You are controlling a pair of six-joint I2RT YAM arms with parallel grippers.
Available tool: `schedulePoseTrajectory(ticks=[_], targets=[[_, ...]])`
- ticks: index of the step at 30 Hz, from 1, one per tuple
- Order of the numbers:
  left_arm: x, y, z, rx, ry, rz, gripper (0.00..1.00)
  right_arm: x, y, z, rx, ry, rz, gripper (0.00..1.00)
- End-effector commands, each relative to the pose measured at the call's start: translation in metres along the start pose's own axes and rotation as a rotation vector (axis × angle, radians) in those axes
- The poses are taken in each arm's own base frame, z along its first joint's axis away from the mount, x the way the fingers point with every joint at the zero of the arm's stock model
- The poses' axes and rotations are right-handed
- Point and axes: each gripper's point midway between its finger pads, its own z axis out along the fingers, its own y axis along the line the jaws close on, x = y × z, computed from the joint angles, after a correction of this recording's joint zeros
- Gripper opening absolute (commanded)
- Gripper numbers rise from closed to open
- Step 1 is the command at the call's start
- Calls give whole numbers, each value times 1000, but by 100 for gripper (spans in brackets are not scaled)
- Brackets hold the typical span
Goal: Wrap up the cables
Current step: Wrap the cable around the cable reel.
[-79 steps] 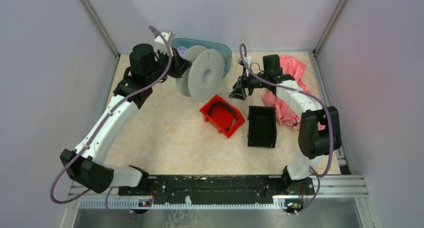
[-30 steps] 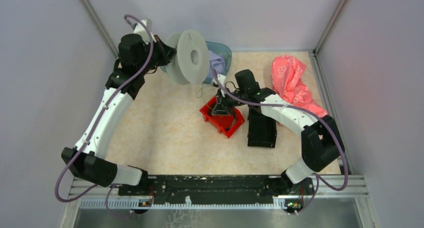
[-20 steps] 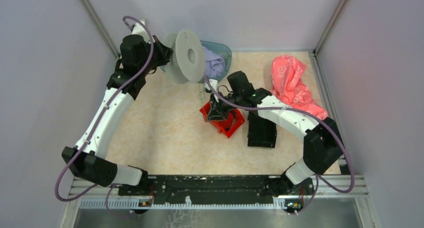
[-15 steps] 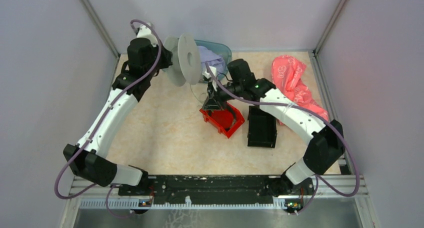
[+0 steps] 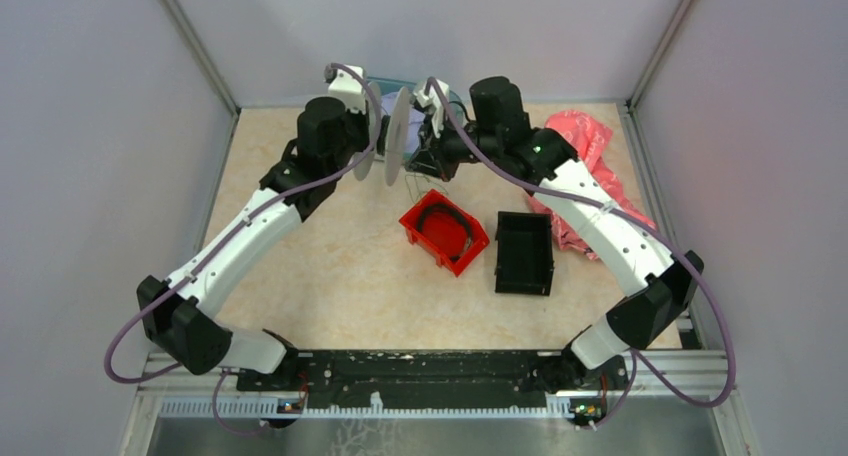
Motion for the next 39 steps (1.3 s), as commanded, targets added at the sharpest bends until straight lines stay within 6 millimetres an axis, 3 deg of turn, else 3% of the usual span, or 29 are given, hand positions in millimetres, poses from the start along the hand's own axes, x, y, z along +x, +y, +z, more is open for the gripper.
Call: schedulePoseTrajectory(ticks=[1, 10, 19, 24, 33, 39], targets=[[-41, 5, -8, -25, -152, 37, 0, -37, -13, -27, 106, -83, 12, 0], [-27, -16, -14, 65, -144, 186, 0, -65, -48, -59, 224, -166, 48, 0], [-15, -51, -29, 249, -149, 272, 0, -64, -73, -70, 336, -167, 40, 0], [-10, -65, -38, 342, -140, 260, 0, -46, -105, -77, 504, -135, 25, 0], [-11, -78, -47, 426, -134, 235, 0, -8, -144, -84, 707, -64, -10, 0], [-9, -80, -50, 446, -128, 223, 0, 27, -157, -79, 741, -10, 0, 5]])
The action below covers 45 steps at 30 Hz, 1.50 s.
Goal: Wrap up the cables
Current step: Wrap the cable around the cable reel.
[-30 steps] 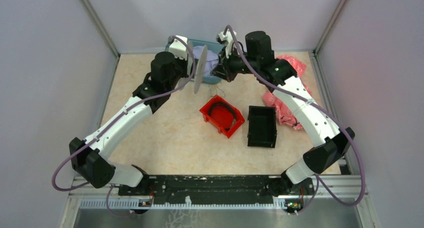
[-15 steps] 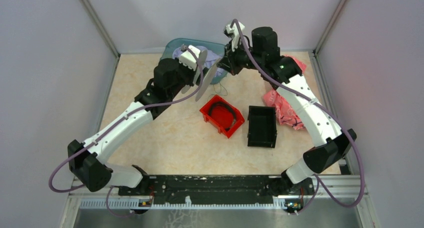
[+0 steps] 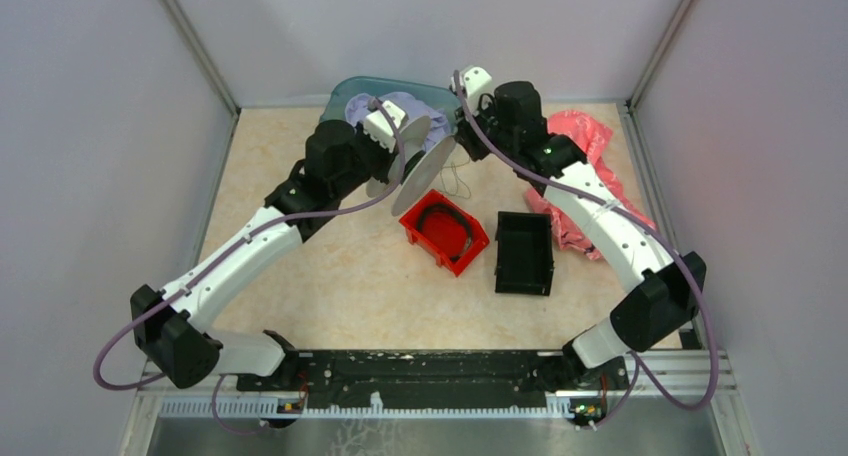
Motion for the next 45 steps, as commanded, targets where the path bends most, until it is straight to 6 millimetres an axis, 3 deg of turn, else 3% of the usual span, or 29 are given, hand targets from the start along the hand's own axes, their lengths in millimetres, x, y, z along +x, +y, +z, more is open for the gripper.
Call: schedulePoseTrajectory(ticks=[1, 10, 18, 22, 32, 38, 45], targets=[[-37, 1, -14, 17, -117, -28, 0, -13, -40, -13, 174, -75, -35, 5], [-43, 4, -18, 23, -123, -80, 0, 30, -55, 2, 120, -36, 51, 12], [-42, 3, -20, 69, -122, -148, 0, 62, -38, 19, -66, 11, 147, 17], [-45, 9, -21, 63, -127, -168, 0, 67, -32, 19, -123, 20, 162, 21], [-64, 17, -28, 65, -146, -220, 0, 64, -43, 7, -181, -41, 212, 38], [-82, 19, -33, 93, -171, -254, 0, 81, -43, 20, -250, -32, 248, 47], [-95, 23, -39, 124, -193, -303, 0, 96, -21, 33, -421, -55, 278, 51]])
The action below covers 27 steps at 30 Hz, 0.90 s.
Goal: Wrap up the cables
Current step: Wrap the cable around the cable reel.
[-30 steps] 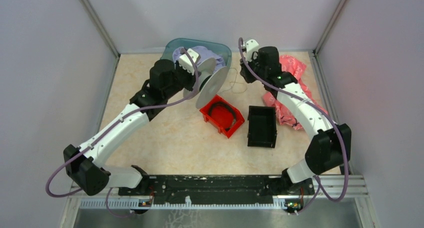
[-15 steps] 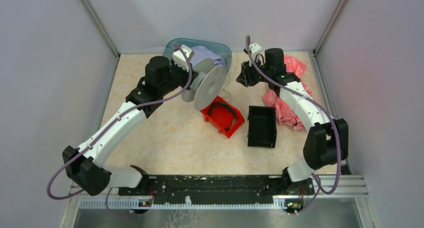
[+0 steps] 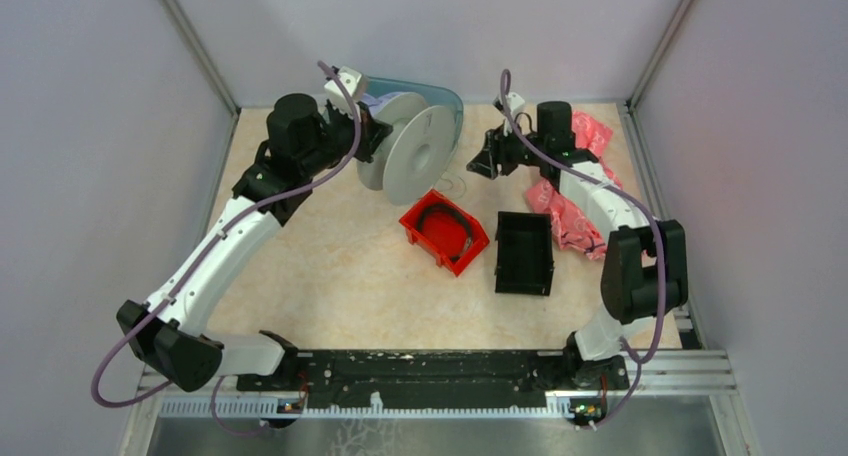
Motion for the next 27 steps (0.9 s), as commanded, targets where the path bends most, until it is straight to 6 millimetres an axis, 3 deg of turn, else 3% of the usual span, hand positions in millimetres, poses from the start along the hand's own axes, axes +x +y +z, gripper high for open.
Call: schedulePoseTrajectory(ticks=[1, 3, 7, 14, 27], targets=[[-52, -10, -16, 52, -132, -33, 0, 0, 16, 11, -157, -54, -8, 52], [-53, -11, -17, 63, -130, -44, 0, 12, 12, 21, -187, -41, 33, 57], [-55, -13, -17, 79, -129, -65, 0, 17, 12, 33, -247, -59, 58, 65], [-52, -12, -15, 95, -118, -93, 0, 28, 27, 49, -339, -92, 15, 72], [-49, -7, -14, 99, -107, -109, 0, 22, 52, 65, -412, -189, -116, 82]])
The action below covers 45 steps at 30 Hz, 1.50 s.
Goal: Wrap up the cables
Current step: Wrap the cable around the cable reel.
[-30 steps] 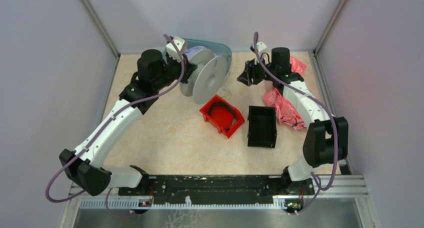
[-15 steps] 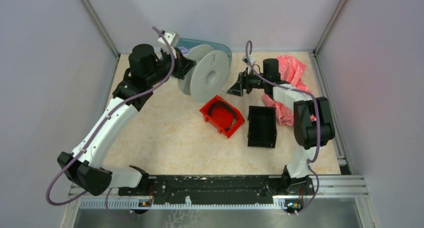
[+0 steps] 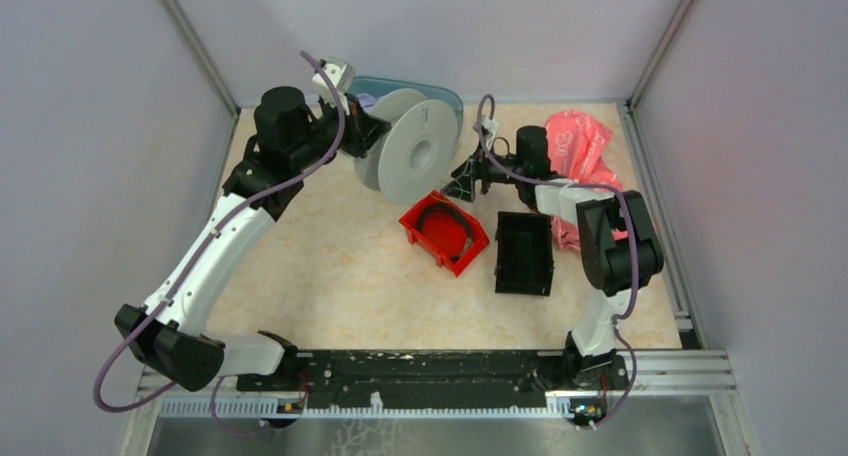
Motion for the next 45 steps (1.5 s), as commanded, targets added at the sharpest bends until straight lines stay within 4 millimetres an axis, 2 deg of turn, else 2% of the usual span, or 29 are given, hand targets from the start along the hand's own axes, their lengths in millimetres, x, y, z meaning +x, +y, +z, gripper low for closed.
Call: schedulePoseTrajectory(ticks=[1, 8, 11, 14, 19, 21, 26, 29, 36, 42, 45], targets=[[-36, -9, -6, 41, -98, 2, 0, -23, 9, 13, -67, -67, -122, 82], [-34, -3, -5, 41, -95, -27, 0, -20, 20, 27, -139, -70, -91, 82], [-33, 0, -5, 36, -94, -40, 0, -21, 24, 29, -156, -81, -64, 74], [-31, 3, -5, 32, -91, -54, 0, -24, 27, 29, -171, -90, -37, 55], [-35, 14, -9, 2, -106, -78, 0, -29, 28, 26, -164, -99, -2, 11], [-40, 19, -11, -23, -121, -83, 0, -32, 25, 21, -139, -103, 6, 0], [-56, 40, -16, -121, -165, -118, 0, -38, 13, 10, -20, -80, 8, 0], [-65, 48, -18, -146, -186, -160, 0, -34, 8, 5, 45, -39, 3, 0], [-71, 65, -20, -225, -211, -218, 0, -23, 4, -8, 137, 30, -14, 0], [-76, 90, -27, -368, -239, -249, 0, -4, 12, -14, 165, 152, -77, 0], [-77, 106, -33, -464, -253, -252, 0, -2, 25, -22, 168, 205, -150, 0]])
